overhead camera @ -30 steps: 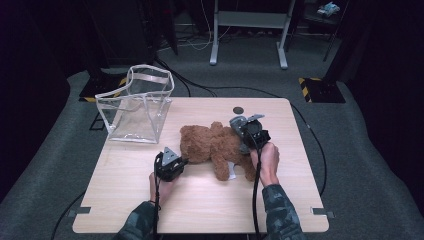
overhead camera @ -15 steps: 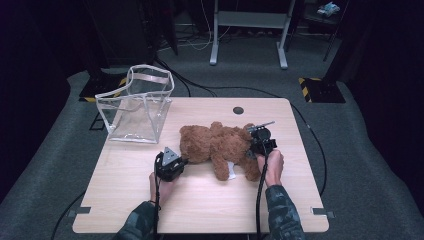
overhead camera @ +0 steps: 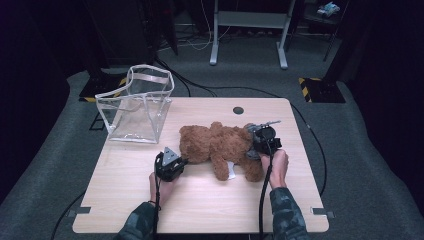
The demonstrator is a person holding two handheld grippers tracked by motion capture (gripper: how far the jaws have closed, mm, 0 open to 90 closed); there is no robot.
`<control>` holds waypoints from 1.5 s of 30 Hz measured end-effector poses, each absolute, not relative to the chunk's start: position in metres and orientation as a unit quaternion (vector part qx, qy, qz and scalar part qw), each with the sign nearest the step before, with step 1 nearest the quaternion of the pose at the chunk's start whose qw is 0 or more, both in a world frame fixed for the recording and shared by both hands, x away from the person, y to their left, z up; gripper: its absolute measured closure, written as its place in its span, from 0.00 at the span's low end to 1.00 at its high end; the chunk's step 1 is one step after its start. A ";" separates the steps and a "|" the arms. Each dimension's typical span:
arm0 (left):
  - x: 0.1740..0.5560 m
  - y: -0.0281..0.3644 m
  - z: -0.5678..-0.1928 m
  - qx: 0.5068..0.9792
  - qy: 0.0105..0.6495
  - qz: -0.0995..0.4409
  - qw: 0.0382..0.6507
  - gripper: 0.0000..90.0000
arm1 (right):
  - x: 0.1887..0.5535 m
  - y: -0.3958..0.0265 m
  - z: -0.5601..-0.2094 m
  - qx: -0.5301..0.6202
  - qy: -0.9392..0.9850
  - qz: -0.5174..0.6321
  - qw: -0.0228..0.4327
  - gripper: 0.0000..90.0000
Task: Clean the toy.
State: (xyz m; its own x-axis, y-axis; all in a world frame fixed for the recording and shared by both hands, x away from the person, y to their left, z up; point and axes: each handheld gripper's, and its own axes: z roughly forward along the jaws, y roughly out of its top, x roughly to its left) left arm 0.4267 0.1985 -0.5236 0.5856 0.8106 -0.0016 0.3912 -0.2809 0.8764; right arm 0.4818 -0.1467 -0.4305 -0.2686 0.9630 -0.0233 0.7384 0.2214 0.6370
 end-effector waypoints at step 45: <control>0.427 0.202 -0.523 0.761 0.397 0.225 0.460 0.89 | 0.412 -0.019 -0.475 0.429 0.848 0.291 0.110 0.89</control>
State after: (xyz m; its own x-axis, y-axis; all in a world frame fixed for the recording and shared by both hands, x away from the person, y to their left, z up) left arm 0.4271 0.2015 -0.5233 0.5829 0.8122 -0.0237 0.3980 -0.2599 0.8798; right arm 0.4117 -0.0193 -0.4750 -0.6074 0.7919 0.0632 0.6641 0.4625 0.5874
